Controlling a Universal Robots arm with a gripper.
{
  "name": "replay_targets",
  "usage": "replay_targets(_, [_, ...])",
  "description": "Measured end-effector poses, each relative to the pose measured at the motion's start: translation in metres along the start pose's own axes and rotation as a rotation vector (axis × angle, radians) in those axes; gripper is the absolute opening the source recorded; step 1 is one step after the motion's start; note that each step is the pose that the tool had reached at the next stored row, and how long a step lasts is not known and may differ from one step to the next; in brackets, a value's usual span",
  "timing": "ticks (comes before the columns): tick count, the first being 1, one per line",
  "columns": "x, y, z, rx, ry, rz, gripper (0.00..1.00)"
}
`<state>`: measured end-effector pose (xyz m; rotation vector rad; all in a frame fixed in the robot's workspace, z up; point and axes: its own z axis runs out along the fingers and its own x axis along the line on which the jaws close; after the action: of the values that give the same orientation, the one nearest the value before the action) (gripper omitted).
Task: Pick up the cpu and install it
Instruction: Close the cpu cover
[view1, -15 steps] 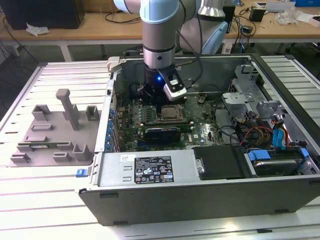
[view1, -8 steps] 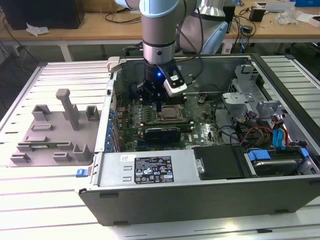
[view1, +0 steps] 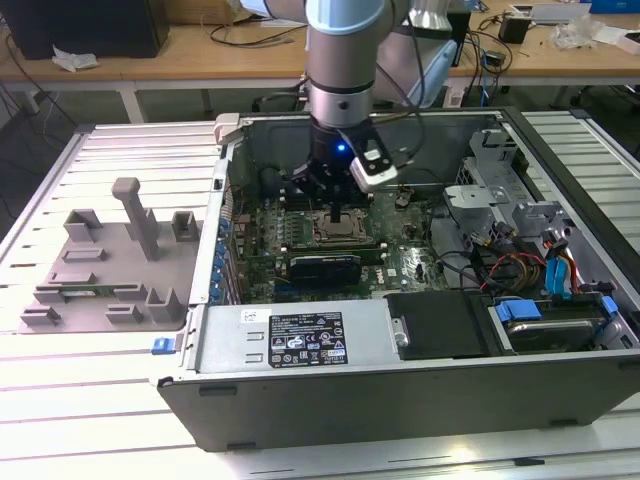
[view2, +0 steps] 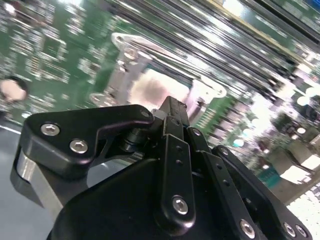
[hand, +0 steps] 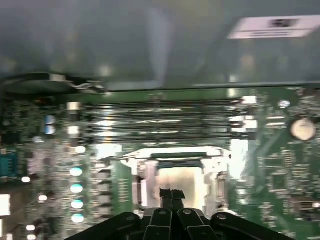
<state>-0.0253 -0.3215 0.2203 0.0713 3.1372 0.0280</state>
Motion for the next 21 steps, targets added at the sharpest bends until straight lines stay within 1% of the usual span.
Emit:
replay_targets(1, [-0.0060, 0.0003, 0.0000, 0.0000, 0.0000, 0.000, 0.11])
replay_targets(2, [-0.0093, 0.0004, 0.0000, 0.0001, 0.0001, 0.000, 0.11])
replay_targets(3, [-0.0110, 0.0004, 0.0000, 0.0000, 0.0002, 0.000, 0.11])
replay_targets(6, [-0.0114, 0.0006, -0.0019, -0.0002, 0.0001, 0.000, 0.11])
replay_targets(8, [-0.0115, 0.0007, -0.0112, -0.0001, 0.0000, 0.000, 0.11])
replay_targets(11, [-0.0115, 0.0009, -0.0202, 0.0000, 0.0001, 0.000, 0.11])
replay_targets(14, [-0.0103, 0.0009, -0.0209, -0.0003, -0.0008, 0.000, 0.11])
replay_targets(16, [-0.0058, 0.0007, -0.0210, -0.0001, -0.0025, 0.000, 0.11])
replay_targets(17, [-0.0023, 0.0005, -0.0210, -0.0002, -0.0035, 0.000, 0.11])
replay_targets(18, [-0.0010, 0.0005, -0.0210, -0.0002, -0.0039, 0.000, 0.11])
replay_targets(21, [-0.0005, 0.0004, -0.0210, -0.0003, -0.0041, 0.000, 0.11])
